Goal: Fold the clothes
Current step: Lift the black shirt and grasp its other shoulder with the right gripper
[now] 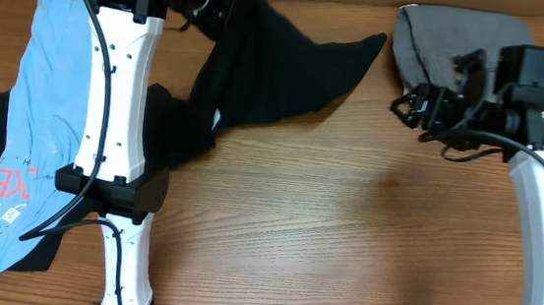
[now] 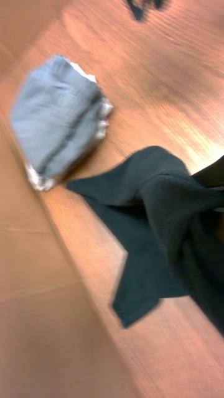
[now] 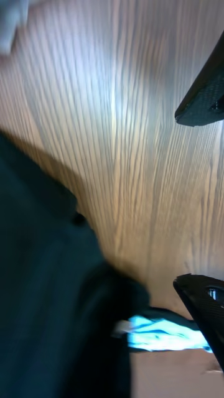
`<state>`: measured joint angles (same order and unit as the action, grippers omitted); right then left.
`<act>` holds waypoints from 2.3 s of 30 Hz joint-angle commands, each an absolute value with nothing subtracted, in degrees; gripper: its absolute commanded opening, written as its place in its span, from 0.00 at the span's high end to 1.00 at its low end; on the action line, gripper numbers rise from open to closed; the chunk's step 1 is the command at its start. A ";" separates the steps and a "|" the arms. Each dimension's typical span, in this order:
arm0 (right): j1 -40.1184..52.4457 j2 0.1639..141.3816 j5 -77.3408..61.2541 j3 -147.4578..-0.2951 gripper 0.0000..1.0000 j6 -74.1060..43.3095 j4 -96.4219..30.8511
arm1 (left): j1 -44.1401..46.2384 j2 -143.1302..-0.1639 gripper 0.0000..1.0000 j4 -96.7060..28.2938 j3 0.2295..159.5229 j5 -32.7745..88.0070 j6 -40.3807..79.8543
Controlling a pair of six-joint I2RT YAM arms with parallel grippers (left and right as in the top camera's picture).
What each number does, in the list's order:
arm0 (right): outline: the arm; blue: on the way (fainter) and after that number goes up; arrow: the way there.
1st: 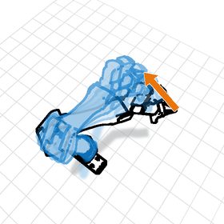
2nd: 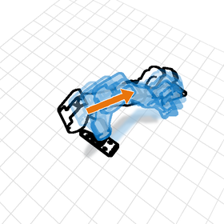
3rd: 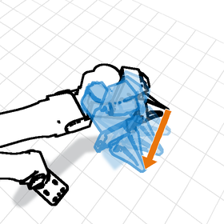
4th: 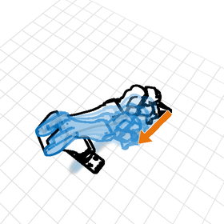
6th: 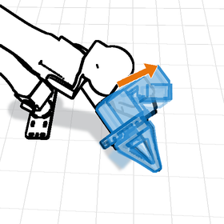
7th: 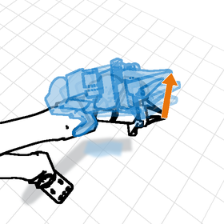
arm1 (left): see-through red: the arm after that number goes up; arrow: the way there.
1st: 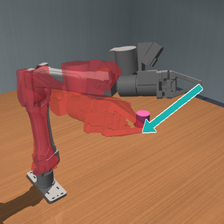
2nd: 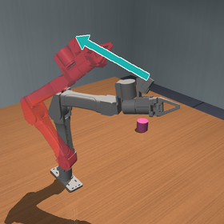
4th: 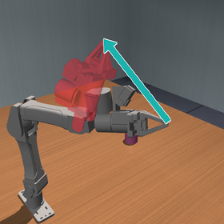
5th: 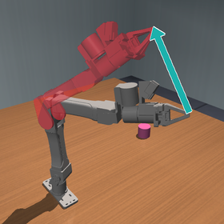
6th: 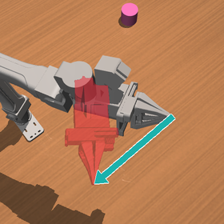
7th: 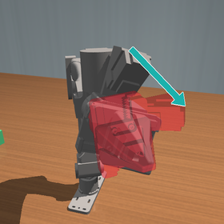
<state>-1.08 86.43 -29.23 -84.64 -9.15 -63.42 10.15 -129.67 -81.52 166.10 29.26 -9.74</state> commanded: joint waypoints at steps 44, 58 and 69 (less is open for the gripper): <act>26.61 99.39 -12.60 -81.76 0.17 -15.38 -23.44 | 12.03 -116.25 0.96 -68.99 166.69 26.28 3.31; 27.62 97.54 -16.84 -81.73 0.18 -11.79 -23.64 | 12.03 -116.36 0.96 -69.78 166.56 26.11 1.69; 29.19 98.39 -16.10 -81.69 0.64 -13.41 -24.58 | 12.03 -116.36 0.96 -69.84 166.56 26.46 1.72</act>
